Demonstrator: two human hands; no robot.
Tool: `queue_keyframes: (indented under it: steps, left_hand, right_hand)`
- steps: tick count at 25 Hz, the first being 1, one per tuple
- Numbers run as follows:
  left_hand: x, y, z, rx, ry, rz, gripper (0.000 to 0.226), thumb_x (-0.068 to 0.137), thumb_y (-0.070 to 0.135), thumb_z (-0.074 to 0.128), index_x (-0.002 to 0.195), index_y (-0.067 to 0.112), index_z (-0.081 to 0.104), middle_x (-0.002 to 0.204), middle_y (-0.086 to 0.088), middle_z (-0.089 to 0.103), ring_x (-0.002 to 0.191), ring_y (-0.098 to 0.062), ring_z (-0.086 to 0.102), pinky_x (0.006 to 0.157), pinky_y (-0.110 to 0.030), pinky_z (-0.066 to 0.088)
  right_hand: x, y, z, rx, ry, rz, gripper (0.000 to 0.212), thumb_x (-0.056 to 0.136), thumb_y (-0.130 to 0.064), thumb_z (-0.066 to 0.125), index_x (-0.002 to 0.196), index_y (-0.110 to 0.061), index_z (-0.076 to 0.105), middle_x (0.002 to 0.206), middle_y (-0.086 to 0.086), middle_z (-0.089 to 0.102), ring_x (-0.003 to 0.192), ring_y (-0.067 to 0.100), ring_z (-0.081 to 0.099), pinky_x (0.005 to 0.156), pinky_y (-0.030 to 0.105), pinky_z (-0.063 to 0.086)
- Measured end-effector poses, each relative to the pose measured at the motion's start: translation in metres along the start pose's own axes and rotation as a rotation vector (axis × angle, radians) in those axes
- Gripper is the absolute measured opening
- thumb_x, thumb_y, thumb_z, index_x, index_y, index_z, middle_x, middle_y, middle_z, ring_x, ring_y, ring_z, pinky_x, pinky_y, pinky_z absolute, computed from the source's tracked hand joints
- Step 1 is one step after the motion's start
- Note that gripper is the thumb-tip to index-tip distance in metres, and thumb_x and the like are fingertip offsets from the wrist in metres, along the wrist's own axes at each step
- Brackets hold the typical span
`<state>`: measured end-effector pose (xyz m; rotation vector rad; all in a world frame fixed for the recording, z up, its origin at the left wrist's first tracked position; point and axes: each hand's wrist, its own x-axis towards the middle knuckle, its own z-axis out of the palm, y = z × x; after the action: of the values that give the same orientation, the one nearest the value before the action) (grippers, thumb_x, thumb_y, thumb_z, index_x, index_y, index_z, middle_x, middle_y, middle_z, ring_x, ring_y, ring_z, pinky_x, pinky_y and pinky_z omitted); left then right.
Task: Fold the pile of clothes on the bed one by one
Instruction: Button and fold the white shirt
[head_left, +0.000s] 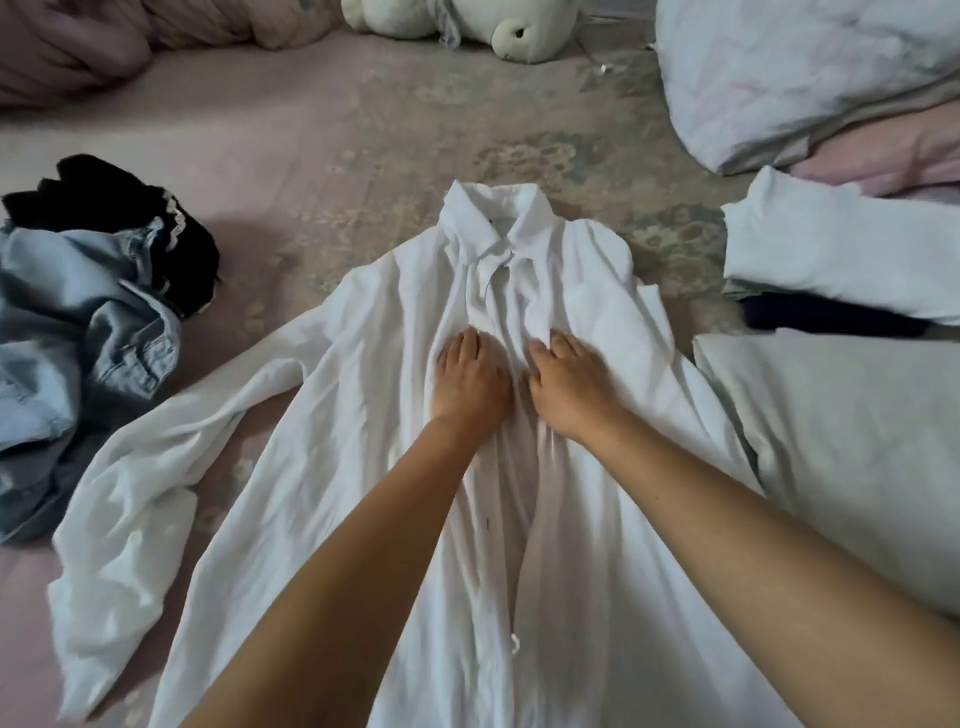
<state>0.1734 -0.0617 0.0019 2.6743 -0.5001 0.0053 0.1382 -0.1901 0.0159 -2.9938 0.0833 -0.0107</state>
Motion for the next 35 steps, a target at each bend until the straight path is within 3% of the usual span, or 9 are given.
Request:
queue_keyframes:
  steps: [5, 8, 11, 15, 19, 21, 24, 28, 35]
  left_hand:
    - [0.086, -0.004, 0.007, -0.006, 0.193, -0.122, 0.030, 0.087, 0.012, 0.049, 0.108, -0.006, 0.058, 0.111, -0.023, 0.056, 0.107, -0.041, 0.051, 0.089, -0.045, 0.037]
    - [0.110, -0.003, 0.004, 0.004, 0.205, -0.235, 0.028, 0.086, 0.023, 0.055, 0.097, -0.001, 0.064, 0.110, -0.016, 0.054, 0.105, -0.035, 0.048, 0.084, -0.041, 0.036]
    - [0.116, -0.009, 0.006, -0.115, 0.358, -0.233, 0.015, 0.081, 0.006, 0.060, 0.073, -0.005, 0.066, 0.091, -0.020, 0.054, 0.086, -0.036, 0.053, 0.071, -0.041, 0.042]
    - [0.106, -0.012, 0.005, -0.275, 0.294, -0.349, 0.017, 0.083, 0.010, 0.055, 0.078, -0.005, 0.063, 0.089, -0.018, 0.054, 0.085, -0.033, 0.052, 0.070, -0.035, 0.038]
    - [0.092, -0.006, 0.000, -0.387, 0.284, -0.377, 0.029, 0.083, 0.007, 0.050, 0.056, 0.009, 0.043, 0.075, -0.011, 0.048, 0.074, -0.031, 0.054, 0.056, -0.030, 0.028]
    - [0.090, -0.008, -0.008, -0.559, 0.286, -0.403, 0.024, 0.087, 0.011, 0.055, 0.064, 0.017, 0.055, 0.082, -0.003, 0.055, 0.073, -0.013, 0.056, 0.059, -0.019, 0.037]
    - [0.085, -0.012, -0.020, -0.854, 0.200, -0.446, 0.015, 0.090, 0.017, 0.060, 0.076, 0.018, 0.066, 0.069, 0.006, 0.063, 0.053, 0.001, 0.055, 0.050, -0.007, 0.037]
    - [0.088, -0.010, -0.022, -1.014, 0.053, -0.524, 0.013, 0.090, 0.018, 0.063, 0.080, 0.014, 0.071, 0.055, -0.002, 0.062, 0.050, -0.010, 0.055, 0.051, -0.023, 0.046]
    - [0.094, -0.010, -0.025, -1.328, -0.016, -0.609, 0.012, 0.088, 0.007, 0.062, 0.082, 0.008, 0.072, 0.068, -0.008, 0.071, 0.058, -0.014, 0.067, 0.056, -0.024, 0.056]
  right_hand:
    - [0.087, 0.009, -0.003, 0.051, 0.069, 0.131, 0.034, 0.094, -0.023, 0.047, 0.126, -0.011, 0.048, 0.127, 0.011, 0.051, 0.119, 0.032, 0.046, 0.093, 0.040, 0.036]
    - [0.111, 0.011, -0.006, 0.071, 0.121, 0.223, 0.025, 0.093, -0.023, 0.049, 0.116, -0.012, 0.054, 0.120, 0.010, 0.052, 0.112, 0.032, 0.047, 0.083, 0.040, 0.037]
    - [0.118, 0.010, -0.009, 0.049, 0.140, 0.251, 0.018, 0.093, -0.020, 0.049, 0.103, -0.014, 0.063, 0.116, 0.007, 0.052, 0.110, 0.030, 0.046, 0.082, 0.039, 0.038]
    - [0.111, 0.006, -0.010, 0.426, 0.077, 0.366, 0.028, 0.095, -0.021, 0.046, 0.069, -0.014, 0.050, 0.086, 0.011, 0.062, 0.079, 0.030, 0.056, 0.062, 0.031, 0.037]
    - [0.105, 0.007, -0.014, 0.512, -0.028, 0.414, 0.013, 0.093, -0.015, 0.052, 0.093, -0.009, 0.064, 0.097, 0.010, 0.068, 0.087, 0.028, 0.060, 0.072, 0.029, 0.044]
    - [0.102, 0.005, -0.008, 0.529, -0.012, 0.397, 0.011, 0.090, -0.020, 0.060, 0.089, -0.011, 0.066, 0.091, 0.006, 0.069, 0.089, 0.026, 0.062, 0.076, 0.030, 0.047]
    - [0.098, 0.007, -0.006, 0.754, 0.083, 0.426, 0.016, 0.083, -0.018, 0.070, 0.068, -0.015, 0.065, 0.065, -0.005, 0.067, 0.067, 0.011, 0.062, 0.059, 0.017, 0.044]
    - [0.098, 0.001, -0.008, 0.895, 0.157, 0.367, 0.013, 0.083, -0.014, 0.070, 0.071, -0.016, 0.067, 0.066, -0.010, 0.068, 0.064, -0.001, 0.062, 0.061, 0.010, 0.046]
    - [0.102, -0.004, -0.007, 1.218, 0.153, 0.416, 0.012, 0.079, -0.011, 0.074, 0.079, -0.020, 0.066, 0.073, -0.004, 0.071, 0.069, 0.007, 0.068, 0.076, 0.034, 0.056]
